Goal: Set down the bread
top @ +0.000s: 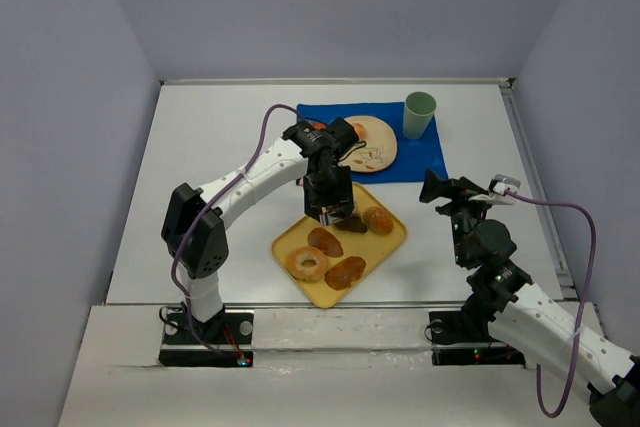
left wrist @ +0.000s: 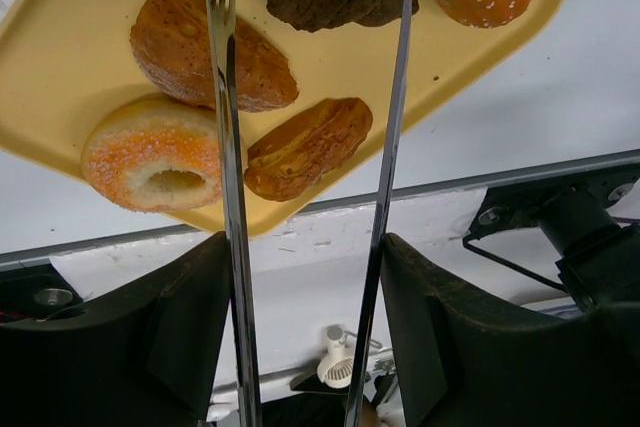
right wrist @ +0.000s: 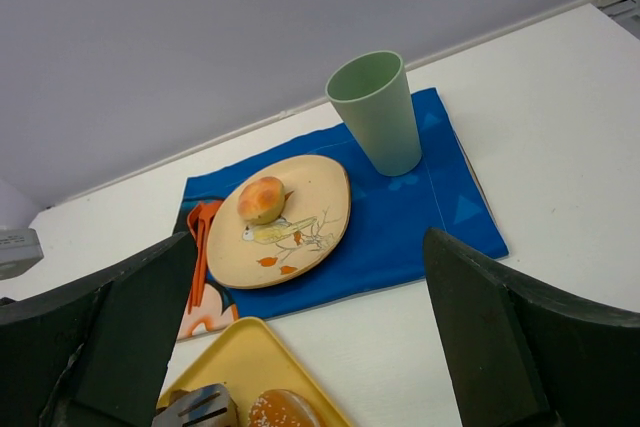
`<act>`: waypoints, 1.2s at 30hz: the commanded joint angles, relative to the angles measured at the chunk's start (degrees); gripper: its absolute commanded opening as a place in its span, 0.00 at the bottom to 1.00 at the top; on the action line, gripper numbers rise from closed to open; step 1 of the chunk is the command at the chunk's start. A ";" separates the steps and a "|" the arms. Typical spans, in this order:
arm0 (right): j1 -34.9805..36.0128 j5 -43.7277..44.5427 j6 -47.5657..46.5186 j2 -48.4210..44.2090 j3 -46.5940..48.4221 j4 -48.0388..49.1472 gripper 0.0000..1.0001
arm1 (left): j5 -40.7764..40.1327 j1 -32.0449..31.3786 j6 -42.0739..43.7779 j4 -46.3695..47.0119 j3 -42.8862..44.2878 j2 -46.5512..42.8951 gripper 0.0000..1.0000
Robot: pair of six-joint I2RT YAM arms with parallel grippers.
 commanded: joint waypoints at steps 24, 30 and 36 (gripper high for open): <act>0.48 0.15 -0.89 -1.37 -0.10 3.82 1.00 | -12.44 1.60 6.09 5.11 9.39 -7.26 0.29; 0.48 0.32 -0.80 -1.37 -0.10 3.82 1.00 | -7.54 5.83 10.13 16.99 10.43 0.81 0.28; 0.48 0.67 -0.88 -1.11 -0.19 4.08 1.00 | -9.20 5.83 12.34 13.48 16.33 7.96 0.28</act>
